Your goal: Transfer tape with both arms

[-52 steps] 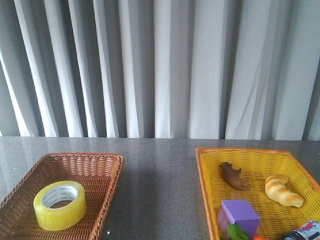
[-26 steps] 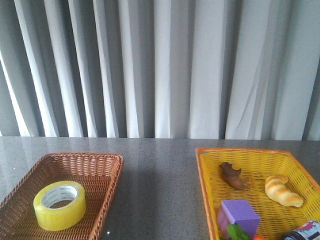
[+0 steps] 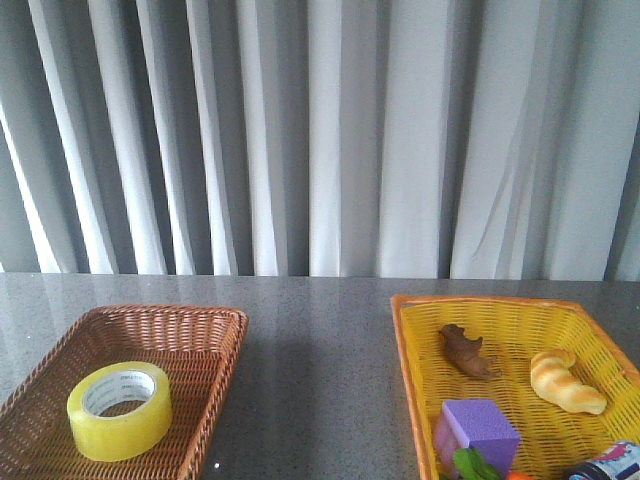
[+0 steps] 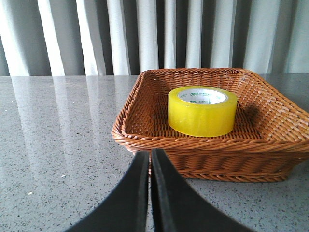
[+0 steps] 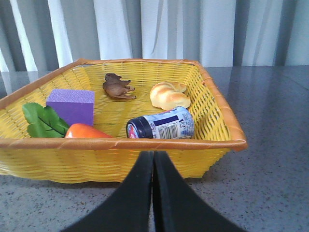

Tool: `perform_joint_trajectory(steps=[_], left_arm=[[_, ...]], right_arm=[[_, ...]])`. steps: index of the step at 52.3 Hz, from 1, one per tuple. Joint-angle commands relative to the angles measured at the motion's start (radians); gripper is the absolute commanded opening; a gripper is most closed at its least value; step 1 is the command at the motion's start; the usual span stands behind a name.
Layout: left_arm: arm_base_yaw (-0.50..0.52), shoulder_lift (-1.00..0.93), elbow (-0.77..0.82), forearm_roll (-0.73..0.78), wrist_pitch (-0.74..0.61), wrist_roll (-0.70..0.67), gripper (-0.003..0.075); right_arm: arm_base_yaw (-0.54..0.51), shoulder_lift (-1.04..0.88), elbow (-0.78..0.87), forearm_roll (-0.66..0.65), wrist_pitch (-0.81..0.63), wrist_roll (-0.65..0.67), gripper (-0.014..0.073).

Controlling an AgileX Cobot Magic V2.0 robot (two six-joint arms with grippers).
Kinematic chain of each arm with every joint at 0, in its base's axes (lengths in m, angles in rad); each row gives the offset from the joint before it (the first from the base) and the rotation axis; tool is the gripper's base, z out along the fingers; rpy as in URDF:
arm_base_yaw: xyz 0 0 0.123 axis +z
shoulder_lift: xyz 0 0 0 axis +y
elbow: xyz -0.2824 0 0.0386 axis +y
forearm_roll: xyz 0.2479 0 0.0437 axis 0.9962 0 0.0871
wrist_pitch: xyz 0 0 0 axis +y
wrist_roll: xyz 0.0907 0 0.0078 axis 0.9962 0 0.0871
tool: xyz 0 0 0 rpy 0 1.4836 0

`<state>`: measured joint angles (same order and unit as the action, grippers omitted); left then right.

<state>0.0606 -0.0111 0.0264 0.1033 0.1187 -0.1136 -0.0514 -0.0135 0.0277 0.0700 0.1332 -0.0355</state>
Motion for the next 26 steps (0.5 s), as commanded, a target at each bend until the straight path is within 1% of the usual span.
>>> perform_joint_trajectory(steps=[1, 26], left_arm=[[0.002, -0.016, -0.023, -0.01, -0.068, -0.009, -0.0006], [0.002, -0.016, -0.023, -0.01, -0.068, -0.009, -0.0006]], right_arm=[[-0.008, -0.013, 0.006, -0.053, -0.07, -0.002, -0.0008], [-0.008, -0.013, 0.006, -0.06, -0.07, -0.002, -0.0008]])
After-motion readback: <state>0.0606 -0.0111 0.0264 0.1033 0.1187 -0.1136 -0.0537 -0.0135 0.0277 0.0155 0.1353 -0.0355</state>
